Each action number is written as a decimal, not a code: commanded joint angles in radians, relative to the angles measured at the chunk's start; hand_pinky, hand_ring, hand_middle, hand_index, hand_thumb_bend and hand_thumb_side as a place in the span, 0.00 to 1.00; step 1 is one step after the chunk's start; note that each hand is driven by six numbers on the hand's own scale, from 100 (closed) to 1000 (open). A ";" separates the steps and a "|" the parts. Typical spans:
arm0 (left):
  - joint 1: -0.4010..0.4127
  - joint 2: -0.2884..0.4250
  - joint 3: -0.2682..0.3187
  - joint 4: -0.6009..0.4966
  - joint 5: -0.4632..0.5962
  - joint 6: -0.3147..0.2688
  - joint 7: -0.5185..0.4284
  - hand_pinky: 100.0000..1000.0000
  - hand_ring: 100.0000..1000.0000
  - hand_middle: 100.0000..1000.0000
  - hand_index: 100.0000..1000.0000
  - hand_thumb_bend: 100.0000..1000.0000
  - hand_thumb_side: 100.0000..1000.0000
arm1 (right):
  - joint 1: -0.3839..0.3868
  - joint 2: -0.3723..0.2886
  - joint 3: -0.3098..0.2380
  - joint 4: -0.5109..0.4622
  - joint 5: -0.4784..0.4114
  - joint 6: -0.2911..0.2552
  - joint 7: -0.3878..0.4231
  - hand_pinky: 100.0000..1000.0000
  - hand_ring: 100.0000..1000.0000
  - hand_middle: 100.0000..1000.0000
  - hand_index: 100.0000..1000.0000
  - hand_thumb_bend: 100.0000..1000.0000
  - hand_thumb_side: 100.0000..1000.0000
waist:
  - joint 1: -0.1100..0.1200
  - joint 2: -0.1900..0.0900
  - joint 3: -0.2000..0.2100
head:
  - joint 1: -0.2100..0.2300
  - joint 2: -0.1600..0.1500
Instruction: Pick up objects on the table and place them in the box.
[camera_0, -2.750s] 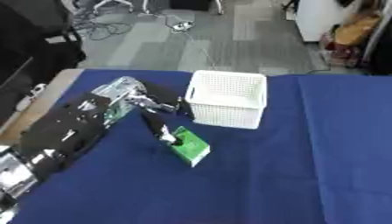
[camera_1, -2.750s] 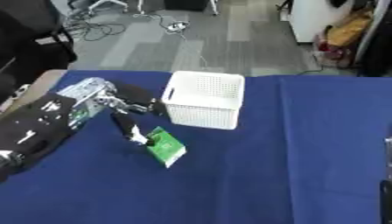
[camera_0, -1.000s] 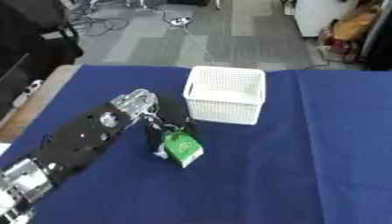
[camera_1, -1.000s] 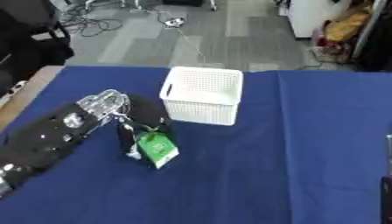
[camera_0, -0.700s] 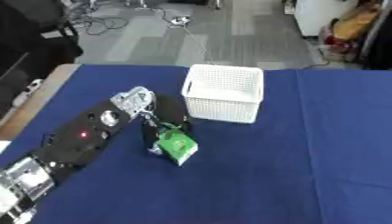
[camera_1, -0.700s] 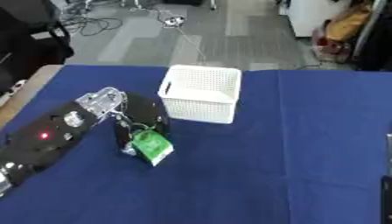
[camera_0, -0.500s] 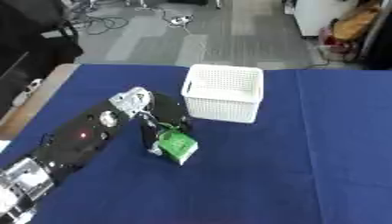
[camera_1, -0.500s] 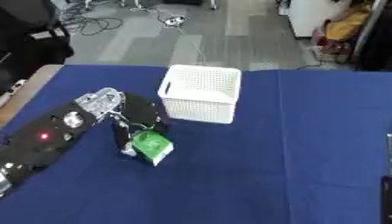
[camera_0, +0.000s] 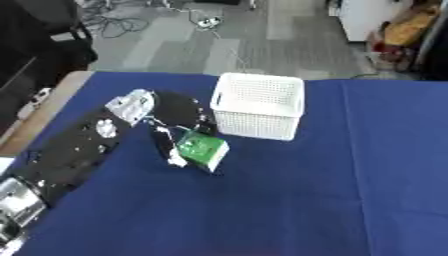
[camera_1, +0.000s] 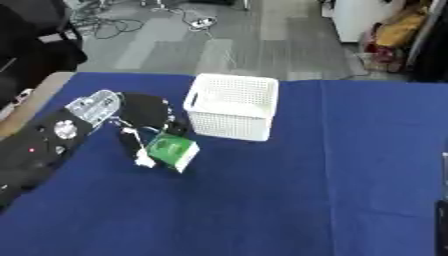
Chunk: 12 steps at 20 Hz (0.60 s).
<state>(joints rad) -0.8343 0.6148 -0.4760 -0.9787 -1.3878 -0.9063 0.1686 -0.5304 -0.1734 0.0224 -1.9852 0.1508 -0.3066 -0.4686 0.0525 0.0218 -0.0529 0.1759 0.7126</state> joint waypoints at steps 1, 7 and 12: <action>-0.026 0.058 0.017 -0.060 0.086 -0.001 -0.061 0.00 0.00 0.00 0.25 0.04 0.91 | -0.011 -0.016 -0.003 -0.015 -0.002 0.001 0.000 0.16 0.21 0.24 0.48 0.00 1.00 | 0.000 -0.015 0.002 | 0.003 -0.002; -0.057 0.098 0.033 -0.108 0.212 -0.001 -0.192 0.00 0.00 0.00 0.25 0.04 0.91 | -0.009 -0.017 -0.004 -0.015 -0.003 0.004 0.000 0.16 0.21 0.24 0.48 0.00 1.00 | 0.002 -0.018 0.005 | -0.015 0.006; -0.092 0.118 0.075 -0.123 0.296 -0.001 -0.255 0.00 0.00 0.00 0.25 0.04 0.91 | -0.008 -0.017 -0.003 -0.015 -0.004 0.004 0.002 0.16 0.21 0.24 0.48 0.00 1.00 | 0.004 -0.019 0.006 | -0.019 0.012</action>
<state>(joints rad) -0.9018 0.6963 -0.4264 -1.0840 -1.1174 -0.9067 -0.0716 -0.5281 -0.1739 0.0224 -1.9852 0.1508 -0.3042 -0.4697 0.0567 0.0165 -0.0473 0.1655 0.7239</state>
